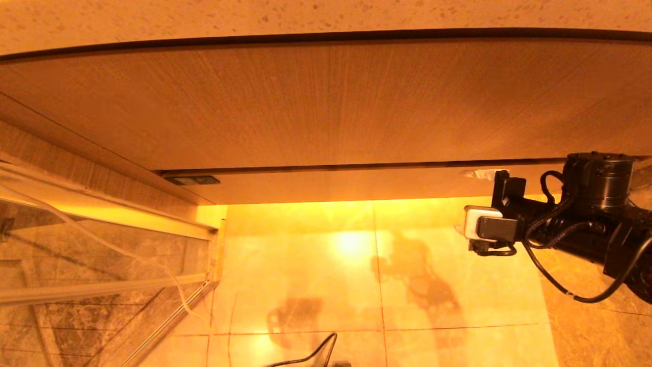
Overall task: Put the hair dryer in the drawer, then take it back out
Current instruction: Pull open the drawer
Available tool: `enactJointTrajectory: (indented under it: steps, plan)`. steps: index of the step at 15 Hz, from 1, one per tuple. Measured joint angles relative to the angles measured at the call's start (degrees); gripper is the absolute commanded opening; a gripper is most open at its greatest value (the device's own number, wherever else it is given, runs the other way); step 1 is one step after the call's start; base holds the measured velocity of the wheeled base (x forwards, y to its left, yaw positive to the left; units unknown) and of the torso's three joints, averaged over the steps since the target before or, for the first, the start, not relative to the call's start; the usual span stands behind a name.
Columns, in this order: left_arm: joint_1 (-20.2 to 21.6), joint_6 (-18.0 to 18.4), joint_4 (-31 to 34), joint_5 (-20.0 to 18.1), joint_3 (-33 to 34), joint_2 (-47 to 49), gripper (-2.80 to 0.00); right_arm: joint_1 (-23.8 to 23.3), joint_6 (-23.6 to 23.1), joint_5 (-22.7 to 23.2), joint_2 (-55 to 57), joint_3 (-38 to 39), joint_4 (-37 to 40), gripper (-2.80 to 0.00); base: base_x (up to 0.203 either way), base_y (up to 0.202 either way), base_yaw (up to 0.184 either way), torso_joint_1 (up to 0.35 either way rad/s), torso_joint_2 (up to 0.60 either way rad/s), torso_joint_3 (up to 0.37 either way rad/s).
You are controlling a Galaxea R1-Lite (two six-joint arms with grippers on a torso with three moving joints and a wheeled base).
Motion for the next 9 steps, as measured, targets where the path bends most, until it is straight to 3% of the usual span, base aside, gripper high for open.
enactJointTrajectory:
  steps: [9]
  plan:
    - [0.0,0.0,-0.02,0.0,0.0,0.0,0.0,0.19,-0.53,-0.57,5.12,-1.07,-7.7,0.0,0.0,0.0,0.0,0.0,0.0,0.0]
